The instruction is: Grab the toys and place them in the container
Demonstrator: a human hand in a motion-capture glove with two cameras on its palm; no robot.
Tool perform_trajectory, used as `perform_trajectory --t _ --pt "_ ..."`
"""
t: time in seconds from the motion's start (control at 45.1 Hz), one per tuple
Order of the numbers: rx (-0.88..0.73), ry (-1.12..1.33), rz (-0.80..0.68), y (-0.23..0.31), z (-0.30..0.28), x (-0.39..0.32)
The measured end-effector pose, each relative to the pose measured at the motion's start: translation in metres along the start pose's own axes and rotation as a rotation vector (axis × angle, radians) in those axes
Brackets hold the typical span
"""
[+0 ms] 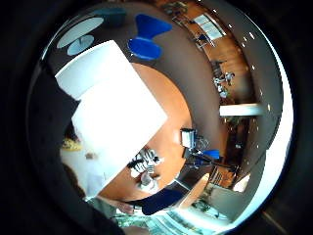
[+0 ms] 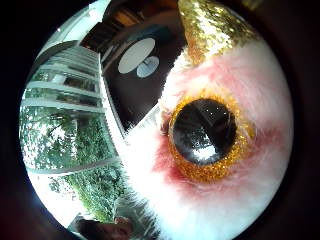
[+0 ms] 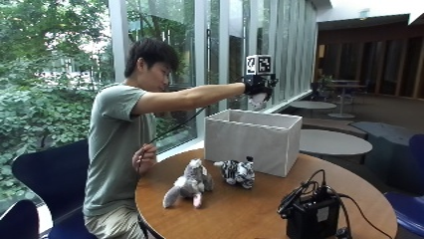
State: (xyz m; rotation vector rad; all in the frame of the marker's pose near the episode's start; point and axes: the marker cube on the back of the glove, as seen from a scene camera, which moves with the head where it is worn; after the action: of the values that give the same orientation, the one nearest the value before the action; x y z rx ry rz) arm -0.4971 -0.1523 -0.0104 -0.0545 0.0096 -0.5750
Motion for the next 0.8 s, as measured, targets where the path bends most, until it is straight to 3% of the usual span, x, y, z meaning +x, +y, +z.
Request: perform_trajectory --t 0.044,0.178,0.333,0.444,0.643,0.799 --pt "-0.002 0.014 -0.089 0.001 0.001 -0.003" --pt "-0.027 0.042 -0.104 0.001 0.000 -0.007" --pt "-0.228 0.065 -0.091 0.012 0.001 -0.001" --pt "-0.127 0.020 -0.087 0.032 -0.017 0.022" --pt "-0.109 -0.106 -0.058 0.115 -0.041 0.106" --pt "-0.154 -0.148 0.095 0.190 -0.038 0.158"
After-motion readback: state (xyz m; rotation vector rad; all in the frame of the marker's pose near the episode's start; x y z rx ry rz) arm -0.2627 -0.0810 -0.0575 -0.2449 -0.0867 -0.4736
